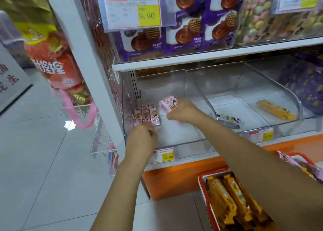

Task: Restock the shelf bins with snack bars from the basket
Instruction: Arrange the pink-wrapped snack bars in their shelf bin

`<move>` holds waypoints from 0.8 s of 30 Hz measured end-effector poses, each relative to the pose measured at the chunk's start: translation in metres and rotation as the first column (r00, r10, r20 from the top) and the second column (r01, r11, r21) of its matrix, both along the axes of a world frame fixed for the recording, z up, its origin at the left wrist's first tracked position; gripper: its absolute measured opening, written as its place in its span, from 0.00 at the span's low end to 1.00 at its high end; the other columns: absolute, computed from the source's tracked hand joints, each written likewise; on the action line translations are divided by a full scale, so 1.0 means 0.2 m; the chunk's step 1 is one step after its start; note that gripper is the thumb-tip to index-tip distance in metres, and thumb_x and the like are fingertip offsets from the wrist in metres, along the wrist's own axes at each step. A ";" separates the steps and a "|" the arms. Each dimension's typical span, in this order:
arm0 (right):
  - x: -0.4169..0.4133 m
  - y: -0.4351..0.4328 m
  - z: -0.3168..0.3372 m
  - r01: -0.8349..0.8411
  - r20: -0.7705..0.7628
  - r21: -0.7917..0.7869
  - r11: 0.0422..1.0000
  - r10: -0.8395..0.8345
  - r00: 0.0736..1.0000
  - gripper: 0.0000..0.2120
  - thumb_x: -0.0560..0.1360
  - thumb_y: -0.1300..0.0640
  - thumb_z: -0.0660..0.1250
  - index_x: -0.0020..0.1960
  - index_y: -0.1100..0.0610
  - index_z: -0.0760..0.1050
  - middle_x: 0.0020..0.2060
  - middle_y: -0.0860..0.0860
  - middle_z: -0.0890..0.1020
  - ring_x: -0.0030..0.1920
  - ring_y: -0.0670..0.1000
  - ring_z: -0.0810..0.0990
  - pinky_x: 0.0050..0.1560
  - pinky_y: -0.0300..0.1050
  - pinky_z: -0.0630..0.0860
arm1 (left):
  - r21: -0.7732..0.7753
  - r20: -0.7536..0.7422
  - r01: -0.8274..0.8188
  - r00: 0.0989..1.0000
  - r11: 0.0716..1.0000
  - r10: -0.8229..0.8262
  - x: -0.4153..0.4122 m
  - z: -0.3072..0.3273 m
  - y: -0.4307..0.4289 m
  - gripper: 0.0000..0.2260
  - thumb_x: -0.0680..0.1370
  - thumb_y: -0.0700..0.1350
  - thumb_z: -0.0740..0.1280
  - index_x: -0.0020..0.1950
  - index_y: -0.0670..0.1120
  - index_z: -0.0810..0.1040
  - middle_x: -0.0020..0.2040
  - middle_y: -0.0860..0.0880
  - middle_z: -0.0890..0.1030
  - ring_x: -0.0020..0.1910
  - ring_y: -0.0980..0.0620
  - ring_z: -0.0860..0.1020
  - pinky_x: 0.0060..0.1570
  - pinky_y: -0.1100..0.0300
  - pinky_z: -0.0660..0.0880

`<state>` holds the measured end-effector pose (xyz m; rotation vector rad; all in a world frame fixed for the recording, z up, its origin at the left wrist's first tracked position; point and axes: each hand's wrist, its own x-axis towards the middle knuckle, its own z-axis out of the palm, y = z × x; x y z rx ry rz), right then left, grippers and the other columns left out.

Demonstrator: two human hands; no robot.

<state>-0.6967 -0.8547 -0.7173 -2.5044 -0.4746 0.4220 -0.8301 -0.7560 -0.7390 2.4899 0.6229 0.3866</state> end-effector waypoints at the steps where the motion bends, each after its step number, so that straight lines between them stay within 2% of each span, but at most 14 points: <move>1: 0.04 0.05 -0.01 0.006 -0.005 -0.098 0.995 -0.007 1.000 0.09 0.69 0.53 0.69 0.36 0.58 0.75 0.37 0.55 0.80 0.45 0.56 0.81 0.45 0.44 0.75 | 0.078 -0.079 0.026 0.997 0.997 -0.020 -0.01 -0.02 0.00 0.11 0.79 0.42 0.60 0.52 0.43 0.81 0.48 0.41 0.83 0.48 0.42 0.79 0.43 0.59 0.71; 4: 0.14 0.19 -0.11 -0.007 -0.021 -0.273 0.962 0.001 1.000 0.12 0.72 0.52 0.63 0.31 0.54 0.67 0.34 0.53 0.74 0.48 0.56 0.79 0.48 0.43 0.71 | 0.138 -0.193 0.076 0.980 0.987 -0.048 -0.03 -0.05 -0.01 0.14 0.80 0.46 0.58 0.43 0.41 0.78 0.46 0.39 0.80 0.49 0.40 0.77 0.44 0.55 0.72; 6: 0.20 0.26 -0.20 0.015 -0.025 -0.305 0.952 -0.023 0.999 0.12 0.73 0.54 0.62 0.33 0.55 0.69 0.41 0.53 0.78 0.47 0.55 0.78 0.42 0.40 0.70 | 0.140 -0.202 0.082 0.978 0.987 -0.052 -0.03 -0.06 0.00 0.16 0.80 0.49 0.58 0.40 0.41 0.76 0.44 0.39 0.79 0.47 0.39 0.77 0.43 0.54 0.72; 7: 0.21 0.29 -0.22 0.028 -0.011 -0.307 0.951 -0.033 0.999 0.10 0.75 0.53 0.62 0.37 0.56 0.74 0.47 0.54 0.79 0.47 0.55 0.77 0.37 0.38 0.68 | 0.145 -0.204 0.083 0.978 0.986 -0.052 -0.03 -0.06 0.00 0.17 0.80 0.50 0.58 0.40 0.41 0.77 0.44 0.39 0.79 0.46 0.39 0.77 0.42 0.54 0.72; 8: 0.21 0.32 -0.23 0.040 0.012 -0.293 0.955 -0.038 0.999 0.11 0.76 0.49 0.63 0.45 0.57 0.77 0.53 0.55 0.79 0.50 0.55 0.76 0.37 0.38 0.68 | 0.144 -0.205 0.083 0.977 0.986 -0.052 -0.03 -0.06 0.00 0.18 0.80 0.51 0.58 0.41 0.41 0.78 0.44 0.39 0.79 0.45 0.40 0.77 0.41 0.55 0.72; 10: 0.21 0.36 -0.22 0.033 0.044 -0.289 0.957 -0.021 0.999 0.19 0.78 0.45 0.61 0.61 0.56 0.76 0.62 0.56 0.75 0.60 0.57 0.72 0.48 0.42 0.69 | 0.129 -0.204 0.079 0.978 0.989 -0.052 -0.03 -0.05 0.00 0.17 0.80 0.51 0.58 0.42 0.41 0.80 0.43 0.41 0.79 0.44 0.41 0.77 0.40 0.56 0.71; 12: 0.20 0.39 -0.23 0.043 0.054 -0.278 0.960 -0.029 0.998 0.22 0.81 0.45 0.56 0.69 0.58 0.70 0.67 0.57 0.71 0.66 0.58 0.67 0.58 0.46 0.68 | 0.120 -0.199 0.073 0.979 0.990 -0.048 -0.03 -0.06 0.00 0.17 0.80 0.51 0.58 0.43 0.42 0.80 0.43 0.42 0.80 0.44 0.41 0.77 0.38 0.57 0.69; 14: 0.20 0.39 -0.23 0.050 0.044 -0.270 0.961 -0.039 0.998 0.23 0.82 0.48 0.55 0.72 0.60 0.66 0.70 0.59 0.68 0.69 0.59 0.64 0.63 0.48 0.66 | 0.118 -0.188 0.073 0.981 0.990 -0.050 -0.03 -0.05 0.00 0.16 0.80 0.50 0.59 0.43 0.42 0.80 0.42 0.42 0.79 0.42 0.43 0.76 0.37 0.59 0.67; 17: 0.17 0.35 -0.20 0.030 0.050 -0.234 0.972 -0.019 0.999 0.21 0.82 0.52 0.55 0.71 0.62 0.67 0.70 0.60 0.68 0.68 0.58 0.66 0.66 0.48 0.67 | 0.115 -0.177 0.074 0.983 0.991 -0.053 -0.03 -0.05 -0.01 0.15 0.80 0.49 0.59 0.41 0.42 0.79 0.39 0.44 0.77 0.40 0.43 0.74 0.36 0.59 0.67; 20: 0.09 0.28 -0.13 0.023 0.079 -0.107 0.994 -0.014 0.997 0.19 0.81 0.54 0.57 0.66 0.64 0.71 0.66 0.61 0.72 0.64 0.58 0.72 0.62 0.46 0.70 | 0.131 -0.133 0.081 0.989 0.988 -0.063 -0.04 -0.04 -0.02 0.15 0.80 0.48 0.60 0.37 0.43 0.74 0.34 0.45 0.75 0.38 0.43 0.74 0.34 0.58 0.65; 22: 0.01 0.19 -0.08 -0.019 0.107 0.018 1.000 0.017 0.994 0.15 0.79 0.56 0.62 0.60 0.65 0.76 0.59 0.61 0.78 0.58 0.58 0.77 0.57 0.47 0.75 | 0.150 -0.015 0.080 0.997 0.986 -0.078 -0.05 -0.04 -0.03 0.12 0.79 0.47 0.61 0.40 0.44 0.77 0.35 0.45 0.79 0.39 0.42 0.77 0.33 0.58 0.65; 24: -0.10 0.05 -0.02 -0.083 0.199 0.109 0.991 0.060 0.978 0.12 0.77 0.57 0.64 0.50 0.65 0.80 0.49 0.61 0.82 0.50 0.59 0.80 0.50 0.49 0.77 | 0.121 0.178 0.087 0.978 0.989 -0.108 -0.07 -0.01 -0.07 0.09 0.79 0.47 0.63 0.42 0.47 0.79 0.35 0.47 0.81 0.37 0.44 0.79 0.32 0.58 0.68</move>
